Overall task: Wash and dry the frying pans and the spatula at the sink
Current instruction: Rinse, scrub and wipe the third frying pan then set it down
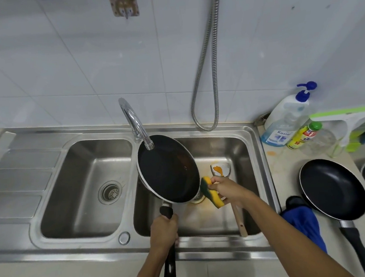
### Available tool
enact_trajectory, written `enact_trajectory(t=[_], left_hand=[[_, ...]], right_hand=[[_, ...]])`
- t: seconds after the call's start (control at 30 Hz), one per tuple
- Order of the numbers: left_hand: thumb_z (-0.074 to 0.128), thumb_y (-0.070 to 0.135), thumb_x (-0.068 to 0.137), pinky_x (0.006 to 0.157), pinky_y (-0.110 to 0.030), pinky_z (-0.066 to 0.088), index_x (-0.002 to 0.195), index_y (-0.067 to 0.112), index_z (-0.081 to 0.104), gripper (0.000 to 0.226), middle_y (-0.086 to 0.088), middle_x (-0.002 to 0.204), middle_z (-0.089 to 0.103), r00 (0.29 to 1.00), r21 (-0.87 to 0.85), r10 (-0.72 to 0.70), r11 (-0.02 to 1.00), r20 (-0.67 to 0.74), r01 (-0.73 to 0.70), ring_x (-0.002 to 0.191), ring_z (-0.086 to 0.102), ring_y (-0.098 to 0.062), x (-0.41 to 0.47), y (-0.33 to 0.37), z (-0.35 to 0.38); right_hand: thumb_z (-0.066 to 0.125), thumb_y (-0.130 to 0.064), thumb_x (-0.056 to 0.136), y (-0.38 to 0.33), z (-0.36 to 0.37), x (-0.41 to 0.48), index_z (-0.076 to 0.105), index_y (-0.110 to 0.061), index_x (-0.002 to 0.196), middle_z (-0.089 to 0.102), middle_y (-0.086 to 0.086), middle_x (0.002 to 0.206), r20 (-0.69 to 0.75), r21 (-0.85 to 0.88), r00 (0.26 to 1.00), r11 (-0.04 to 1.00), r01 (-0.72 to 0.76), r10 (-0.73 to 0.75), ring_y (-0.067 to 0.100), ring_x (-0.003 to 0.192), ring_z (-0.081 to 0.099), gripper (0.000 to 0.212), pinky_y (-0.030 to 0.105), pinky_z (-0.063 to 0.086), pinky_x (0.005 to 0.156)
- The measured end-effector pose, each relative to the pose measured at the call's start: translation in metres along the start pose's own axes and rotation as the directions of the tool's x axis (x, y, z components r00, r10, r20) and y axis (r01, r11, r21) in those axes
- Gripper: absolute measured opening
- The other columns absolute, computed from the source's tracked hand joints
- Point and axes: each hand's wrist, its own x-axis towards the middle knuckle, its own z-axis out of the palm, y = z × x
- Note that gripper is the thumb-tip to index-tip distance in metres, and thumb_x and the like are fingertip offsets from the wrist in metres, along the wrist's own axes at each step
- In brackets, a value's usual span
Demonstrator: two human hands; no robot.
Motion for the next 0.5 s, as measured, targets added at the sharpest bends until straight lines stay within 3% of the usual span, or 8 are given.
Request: enact_trajectory(t=[0.07, 0.17, 0.3, 0.4, 0.5], left_hand=[[0.061, 0.021, 0.099, 0.05, -0.029, 0.05, 0.072, 0.005, 0.063, 0.031, -0.004, 0.05, 0.059, 1.0, 0.046, 0.011, 0.999, -0.024, -0.01, 0.042, 0.057, -0.015, -0.002, -0.002, 0.004], [0.062, 0.023, 0.098, 0.057, -0.035, 0.054, 0.075, 0.008, 0.064, 0.027, -0.006, 0.06, 0.065, 0.998, 0.138, 0.036, 0.99, -0.06, -0.028, 0.054, 0.064, -0.02, -0.006, -0.008, 0.01], [0.062, 0.022, 0.099, 0.053, -0.025, 0.049, 0.073, 0.013, 0.057, 0.028, -0.008, 0.071, 0.068, 0.992, 0.293, 0.088, 0.954, -0.095, -0.057, 0.063, 0.067, -0.022, -0.013, -0.013, 0.021], [0.06, 0.025, 0.1, 0.051, -0.02, 0.042, 0.084, 0.007, 0.06, 0.024, -0.005, 0.074, 0.064, 0.989, 0.378, 0.11, 0.924, -0.102, -0.064, 0.061, 0.06, -0.015, -0.019, -0.013, 0.026], [0.06, 0.027, 0.1, 0.061, -0.026, 0.049, 0.091, 0.003, 0.066, 0.027, -0.008, 0.081, 0.069, 0.988, 0.41, 0.123, 0.909, -0.091, -0.075, 0.071, 0.066, -0.022, -0.02, -0.014, 0.032]], right_hand=[[0.051, -0.031, 0.101, 0.005, -0.009, -0.001, 0.059, -0.02, 0.108, 0.069, 0.011, 0.107, 0.004, 0.063, 1.0, 0.998, 0.003, -0.004, 0.026, 0.098, 0.067, 0.015, 0.041, 0.059, 0.083], [0.051, -0.026, 0.102, 0.012, -0.021, -0.001, 0.059, -0.014, 0.114, 0.068, 0.015, 0.111, -0.045, 0.228, 0.999, 0.974, 0.007, 0.004, 0.032, 0.105, 0.066, 0.019, 0.046, 0.061, 0.077], [0.051, -0.025, 0.1, 0.021, -0.031, -0.001, 0.061, -0.017, 0.107, 0.07, 0.018, 0.11, -0.143, 0.342, 0.99, 0.939, 0.034, 0.016, 0.037, 0.105, 0.068, 0.015, 0.056, 0.059, 0.081], [0.049, -0.025, 0.102, 0.027, -0.038, -0.009, 0.06, -0.019, 0.108, 0.069, 0.016, 0.11, -0.203, 0.357, 0.979, 0.932, 0.062, 0.012, 0.033, 0.103, 0.067, 0.014, 0.051, 0.06, 0.082], [0.047, -0.024, 0.103, 0.032, -0.049, -0.018, 0.058, -0.018, 0.109, 0.068, 0.015, 0.109, -0.242, 0.392, 0.97, 0.916, 0.081, 0.018, 0.03, 0.1, 0.066, 0.014, 0.049, 0.06, 0.08]])
